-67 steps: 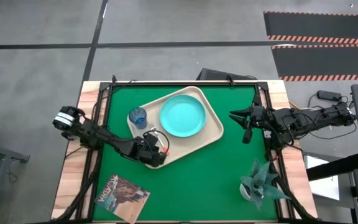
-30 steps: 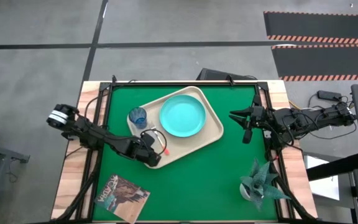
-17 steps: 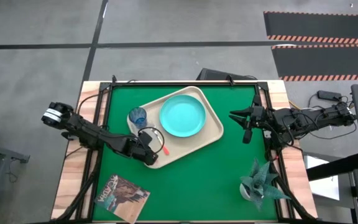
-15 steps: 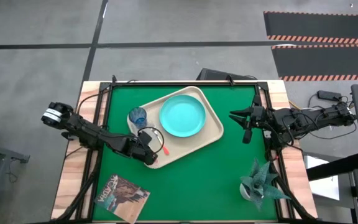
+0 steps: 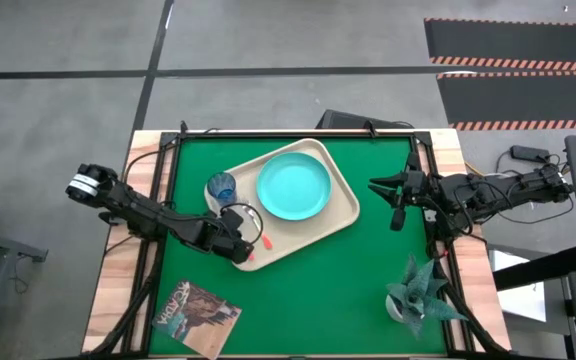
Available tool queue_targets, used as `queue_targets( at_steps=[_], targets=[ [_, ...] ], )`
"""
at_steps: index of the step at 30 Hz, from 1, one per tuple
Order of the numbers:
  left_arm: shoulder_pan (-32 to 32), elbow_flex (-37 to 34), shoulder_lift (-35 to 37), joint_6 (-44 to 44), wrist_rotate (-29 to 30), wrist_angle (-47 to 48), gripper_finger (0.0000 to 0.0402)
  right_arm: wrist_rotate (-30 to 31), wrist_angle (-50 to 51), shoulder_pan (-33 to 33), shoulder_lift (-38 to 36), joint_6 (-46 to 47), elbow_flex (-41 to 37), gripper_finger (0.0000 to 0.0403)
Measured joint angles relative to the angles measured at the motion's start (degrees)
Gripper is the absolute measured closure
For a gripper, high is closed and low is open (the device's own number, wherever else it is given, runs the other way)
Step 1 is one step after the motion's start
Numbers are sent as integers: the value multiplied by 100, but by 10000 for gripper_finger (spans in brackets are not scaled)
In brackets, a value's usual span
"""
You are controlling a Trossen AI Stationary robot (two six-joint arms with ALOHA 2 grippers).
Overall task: Pick and place plate/cup/fork/spoon on tray
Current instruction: Adjust the position of the spoon and fork on the white tray
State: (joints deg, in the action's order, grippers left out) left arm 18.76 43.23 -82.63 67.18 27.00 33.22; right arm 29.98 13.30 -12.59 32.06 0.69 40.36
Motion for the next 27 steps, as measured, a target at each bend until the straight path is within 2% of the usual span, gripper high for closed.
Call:
queue_targets(
  at_steps=[4, 13, 27],
  targets=[
    [0, -50, 0, -1, 190, 23, 402, 1, 0, -1, 0, 0, 0, 344],
    [0, -248, -4, -5, 204, 42, 402, 0, 2, -1, 0, -11, 0, 344],
    [4, -126, -3, -32, 599, -126, 402, 2, 2, -1, 0, -28, 0, 344]
  ],
)
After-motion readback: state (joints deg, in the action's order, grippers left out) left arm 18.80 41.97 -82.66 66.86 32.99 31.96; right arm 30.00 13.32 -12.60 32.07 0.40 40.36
